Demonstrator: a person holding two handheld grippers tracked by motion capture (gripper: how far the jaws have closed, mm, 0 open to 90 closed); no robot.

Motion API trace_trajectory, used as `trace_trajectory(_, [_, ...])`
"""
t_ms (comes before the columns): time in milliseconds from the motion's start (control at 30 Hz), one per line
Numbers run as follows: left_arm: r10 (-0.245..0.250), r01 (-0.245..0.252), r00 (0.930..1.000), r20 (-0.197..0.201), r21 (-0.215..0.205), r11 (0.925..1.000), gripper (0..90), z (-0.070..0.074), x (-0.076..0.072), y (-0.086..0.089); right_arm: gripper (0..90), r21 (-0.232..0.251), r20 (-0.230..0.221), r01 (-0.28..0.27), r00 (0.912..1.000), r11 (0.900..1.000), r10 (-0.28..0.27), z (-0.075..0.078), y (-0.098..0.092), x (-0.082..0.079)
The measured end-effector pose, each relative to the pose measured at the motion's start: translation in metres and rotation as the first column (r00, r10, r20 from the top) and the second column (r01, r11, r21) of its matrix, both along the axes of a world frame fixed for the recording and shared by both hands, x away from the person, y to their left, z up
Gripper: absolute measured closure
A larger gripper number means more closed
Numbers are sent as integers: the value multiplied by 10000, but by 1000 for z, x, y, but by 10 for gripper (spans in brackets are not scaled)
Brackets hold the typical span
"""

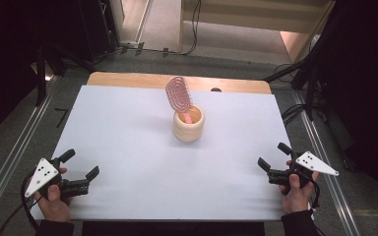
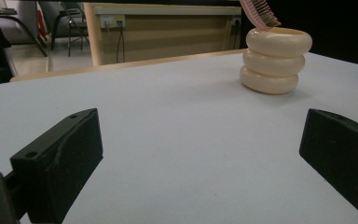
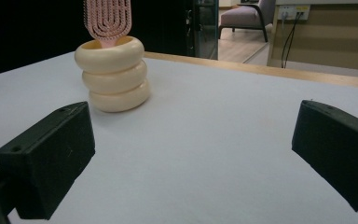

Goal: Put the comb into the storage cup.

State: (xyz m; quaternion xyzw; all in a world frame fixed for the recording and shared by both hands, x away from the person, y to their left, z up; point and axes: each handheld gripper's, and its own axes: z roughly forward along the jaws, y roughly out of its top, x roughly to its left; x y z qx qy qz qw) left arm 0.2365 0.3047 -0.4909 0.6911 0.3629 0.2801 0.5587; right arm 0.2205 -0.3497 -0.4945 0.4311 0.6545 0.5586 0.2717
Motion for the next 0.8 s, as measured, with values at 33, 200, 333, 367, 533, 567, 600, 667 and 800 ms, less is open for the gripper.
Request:
trace_trajectory(33, [0,0,10000,0,-1,10000,1,0,0,0,0,48,-34,9,10000,10000,-9,-1,-1,-1])
trace_trajectory(200, [-5,5,10000,8,8,10000,2,0,0,0,0,123,-59,118,9999,9999,-118,-8,-7,-7])
trace_trajectory(333, [-19,19,10000,9,19,10000,1,0,0,0,0,267,-10,208,9998,9994,-208,-11,-12,-10])
trace_trajectory(367, [-27,27,10000,19,17,10000,2,0,0,0,0,260,-4,271,9996,9993,-271,-11,-13,-10])
trace_trajectory(533, [-37,37,10000,22,37,10000,1,0,1,0,0,313,21,471,9989,9984,-472,-13,-18,-12])
trace_trajectory(567, [-54,54,10000,25,41,10000,1,0,1,0,0,332,41,477,9988,9983,-478,-13,-19,-13])
trace_trajectory(600, [-58,58,10000,20,45,10000,1,0,1,0,0,379,9,490,9988,9981,-490,-14,-20,-13])
trace_trajectory(667, [-33,33,10000,19,28,10000,1,0,1,0,0,453,-20,528,9986,9976,-527,-15,-21,-12])
trace_trajectory(800, [-11,11,10000,14,10,10000,2,0,1,0,0,527,-81,557,9984,9971,-553,-17,-22,-12])
